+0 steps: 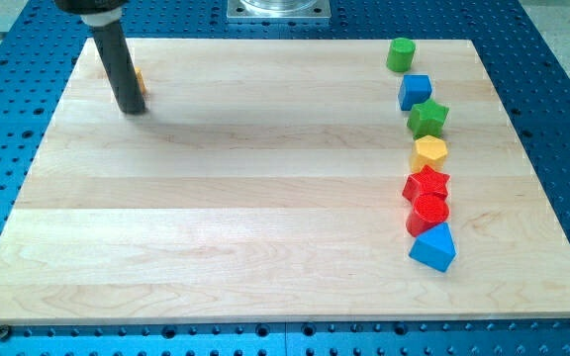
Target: Push the green circle closely to the cube
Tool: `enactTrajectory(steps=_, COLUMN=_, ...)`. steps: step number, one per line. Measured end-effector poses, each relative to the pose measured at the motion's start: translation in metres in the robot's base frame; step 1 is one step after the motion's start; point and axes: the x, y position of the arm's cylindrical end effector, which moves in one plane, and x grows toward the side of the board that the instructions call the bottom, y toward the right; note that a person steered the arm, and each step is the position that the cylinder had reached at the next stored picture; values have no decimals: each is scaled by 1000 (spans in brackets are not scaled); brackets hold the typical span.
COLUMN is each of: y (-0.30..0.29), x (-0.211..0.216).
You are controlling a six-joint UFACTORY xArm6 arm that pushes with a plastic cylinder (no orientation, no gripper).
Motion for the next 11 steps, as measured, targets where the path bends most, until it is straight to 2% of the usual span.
enactTrajectory(steps=1, y=0, x=-38)
enactTrajectory(steps=3, y=49, x=-38)
enactTrajectory(steps=4, y=115, x=-38)
enactTrajectory(steps=5, y=190, x=-68)
enactTrajectory(steps=6, y=290, x=-91)
enactTrajectory(steps=7, y=346, x=-125)
enactTrajectory(steps=8, y=366, x=-104)
enactTrajectory(steps=9, y=366, x=-44)
enactTrajectory(steps=10, y=387, x=-86)
enactTrajectory(steps=11, y=456, x=-74)
